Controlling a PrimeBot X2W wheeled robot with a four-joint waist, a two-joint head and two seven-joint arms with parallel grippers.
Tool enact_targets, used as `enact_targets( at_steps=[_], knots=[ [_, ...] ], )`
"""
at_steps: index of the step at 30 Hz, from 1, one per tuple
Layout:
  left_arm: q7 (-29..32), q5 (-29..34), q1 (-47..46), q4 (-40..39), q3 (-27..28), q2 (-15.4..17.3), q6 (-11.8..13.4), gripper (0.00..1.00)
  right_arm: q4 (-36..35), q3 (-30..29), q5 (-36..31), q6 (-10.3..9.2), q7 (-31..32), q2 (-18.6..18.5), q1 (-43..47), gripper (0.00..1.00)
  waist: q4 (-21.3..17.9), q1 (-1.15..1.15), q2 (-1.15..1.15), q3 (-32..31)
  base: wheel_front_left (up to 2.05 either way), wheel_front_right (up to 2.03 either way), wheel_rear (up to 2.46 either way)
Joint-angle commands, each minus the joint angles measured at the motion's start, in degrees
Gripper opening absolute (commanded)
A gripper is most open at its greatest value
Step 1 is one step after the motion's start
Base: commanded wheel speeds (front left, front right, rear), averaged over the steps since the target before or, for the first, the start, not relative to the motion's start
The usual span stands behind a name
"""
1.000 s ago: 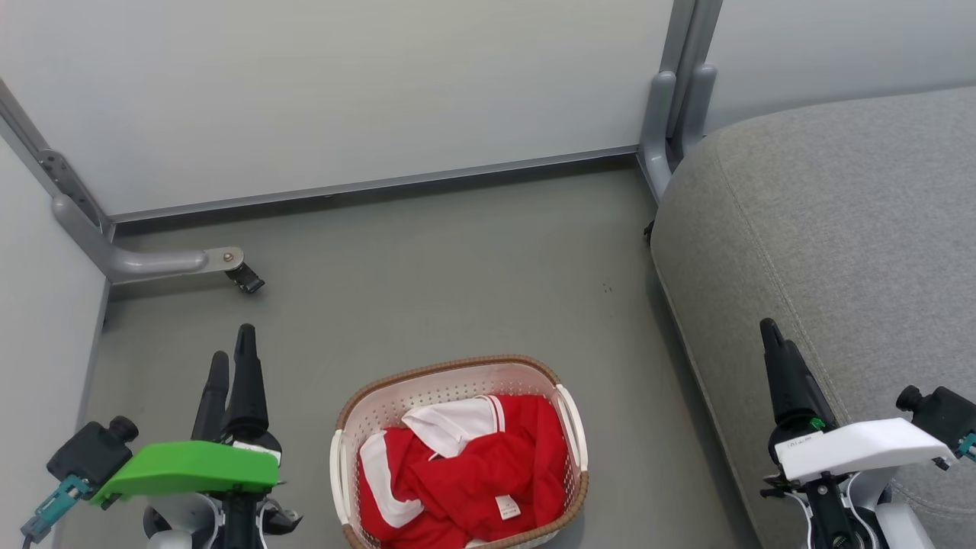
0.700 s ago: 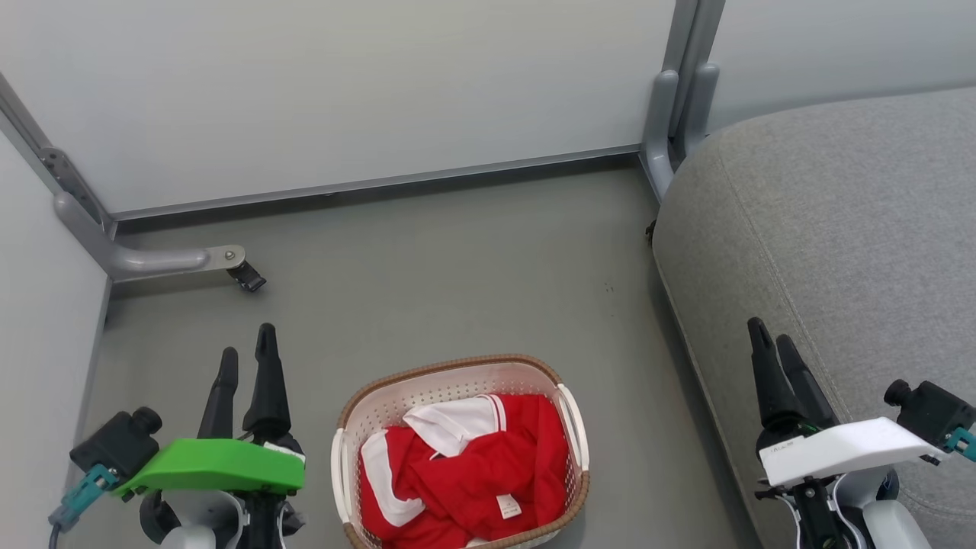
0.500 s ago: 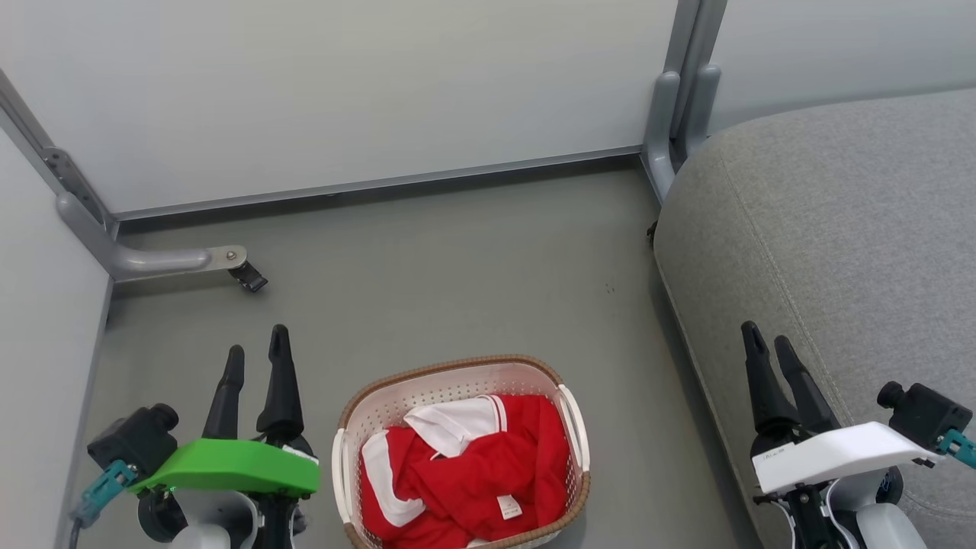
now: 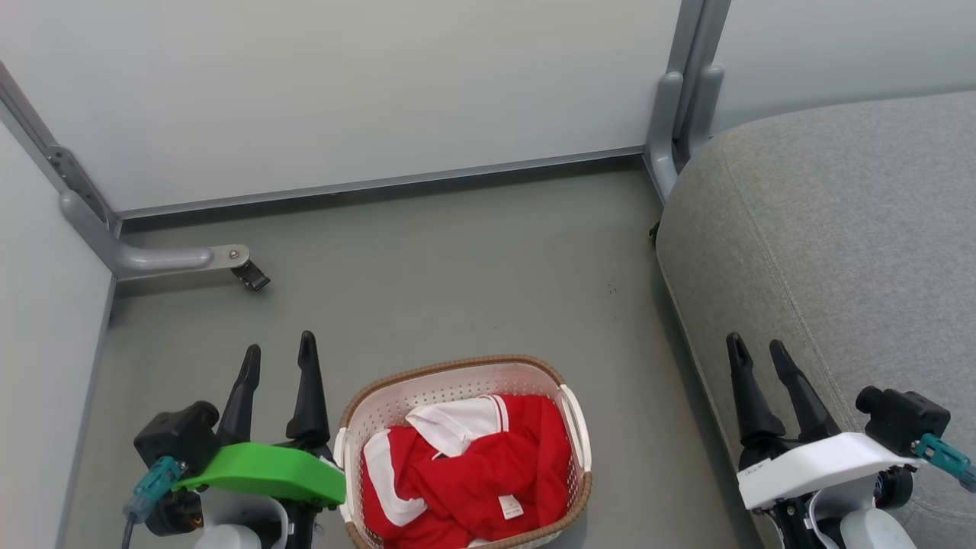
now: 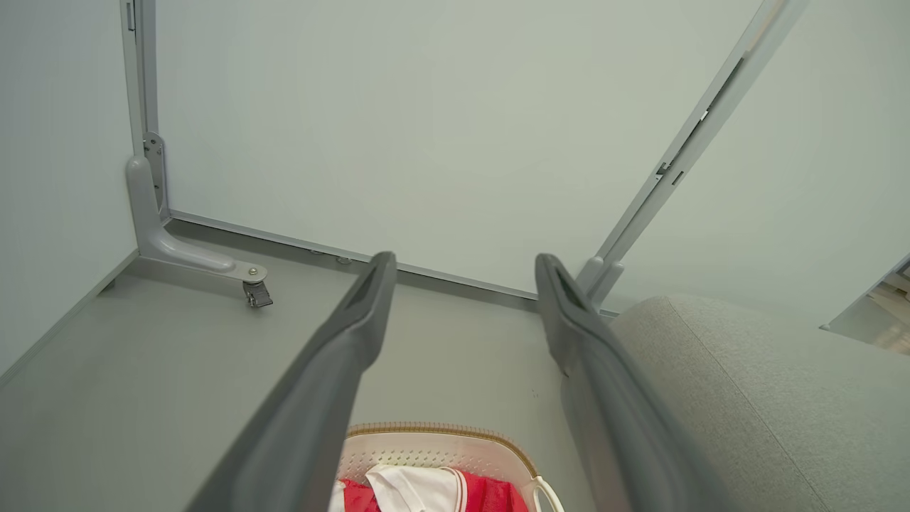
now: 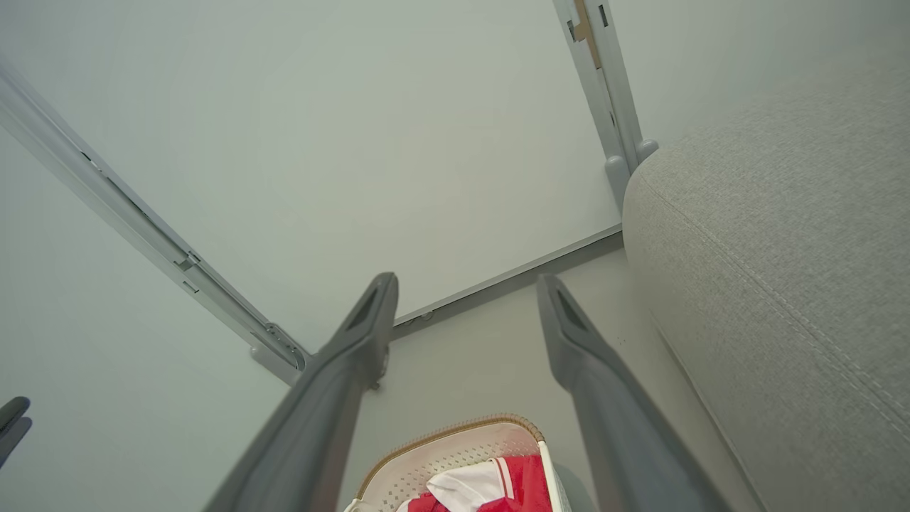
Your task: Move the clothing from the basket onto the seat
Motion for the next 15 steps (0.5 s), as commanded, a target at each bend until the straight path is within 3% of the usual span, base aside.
enact_targets(
  at_steps=[1, 15],
  knots=[
    [-0.53, 1.89, -1.39, -0.29, -0.28, 0.42, 0.42, 1.0, -0.32, 0.11, -1.8, 0.01, -0.61, -0.38, -0.07, 1.0, 0.04, 0.0, 0.0, -0.03, 0.0, 0.0, 0.0],
    [-2.45, 10.28, -1.48, 0.78, -1.75, 0.48, 1.09, 1.0, 0.78, 0.61, -10.85, 0.02, -2.53, -0.46, 0.27, 1.0, 0.5, 0.0, 0.0, -0.36, 0.0, 0.0, 0.0]
  ],
)
